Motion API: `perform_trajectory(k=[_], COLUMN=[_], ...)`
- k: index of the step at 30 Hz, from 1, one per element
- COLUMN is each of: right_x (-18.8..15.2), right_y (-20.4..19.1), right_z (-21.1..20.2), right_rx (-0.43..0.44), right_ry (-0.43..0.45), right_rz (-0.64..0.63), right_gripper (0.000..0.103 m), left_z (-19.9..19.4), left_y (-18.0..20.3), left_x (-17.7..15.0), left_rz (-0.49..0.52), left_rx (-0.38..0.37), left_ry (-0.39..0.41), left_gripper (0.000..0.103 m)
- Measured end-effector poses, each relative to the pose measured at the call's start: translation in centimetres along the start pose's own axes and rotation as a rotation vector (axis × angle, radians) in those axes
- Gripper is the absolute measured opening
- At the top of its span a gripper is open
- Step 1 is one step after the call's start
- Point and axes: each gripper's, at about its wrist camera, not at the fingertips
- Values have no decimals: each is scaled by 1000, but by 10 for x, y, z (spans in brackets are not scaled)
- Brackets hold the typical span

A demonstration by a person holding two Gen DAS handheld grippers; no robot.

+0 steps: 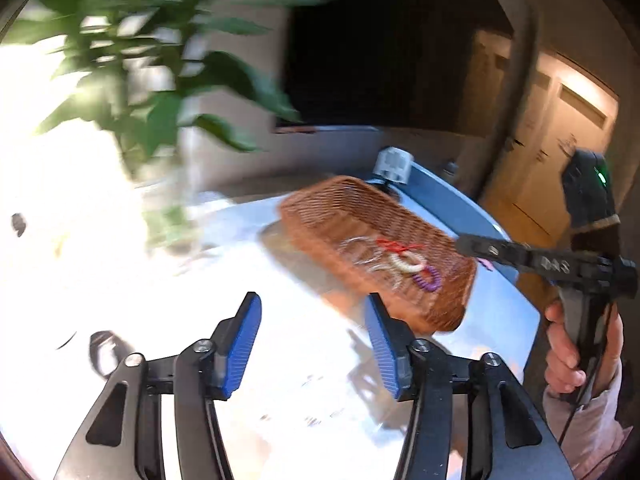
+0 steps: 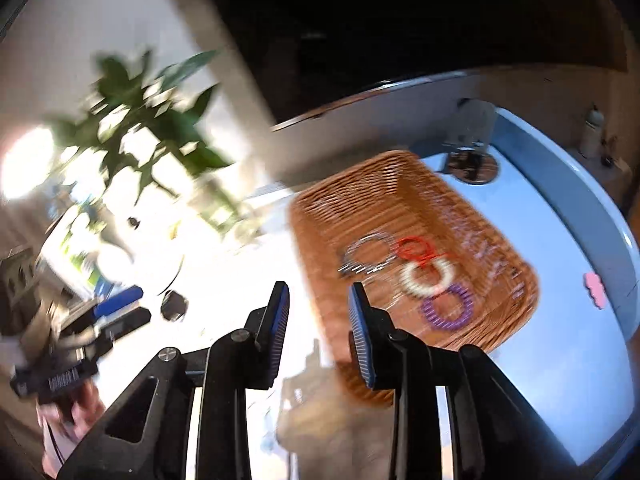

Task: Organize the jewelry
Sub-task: 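Bring both tools back to the remaining jewelry, then lower the right tool toward the silver charm bangle while the left tool approaches the square charm ring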

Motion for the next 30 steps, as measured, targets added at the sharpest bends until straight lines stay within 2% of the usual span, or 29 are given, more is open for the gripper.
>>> perform_trajectory(k=[3, 8, 12, 15, 18, 21, 25, 27, 30], right_x=[-25, -65, -91, -105, -108, -105, -104, -103, -103], right_y=[-26, -66, -82, -76, -64, -57, -47, -46, -44], right_z=[-5, 12, 48, 70, 86, 85, 87, 86, 85], right_rx=[49, 111, 67, 74, 65, 85, 100, 102, 104], right_ry=[11, -19, -35, -10, -38, -28, -41, -35, -34], right_rz=[-74, -219, -283, -279, -233, -212, -167, -158, -150], right_gripper=[34, 34, 34, 34, 34, 34, 34, 34, 34], left_z=[-29, -63, -75, -64, -41, -19, 9, 20, 24], left_y=[-29, -69, -94, -109, -117, -118, -114, -114, -107], left_x=[-21, -51, -74, -95, -120, -139, -152, -157, -159], left_rz=[-59, -126, -175, -200, -216, -218, -208, -223, -202], left_rx=[26, 151, 193, 217, 226, 211, 222, 205, 222], left_ry=[23, 44, 25, -15, -69, -115, -165, -187, -177], left_gripper=[59, 59, 59, 59, 59, 59, 59, 59, 59])
Point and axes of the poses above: each gripper's, at about its wrist camera, not at the fingertips, and z roughly the way its jaws point, y to its right, x to its top, and after that the axes turned 4 degrees about -y, right-handed
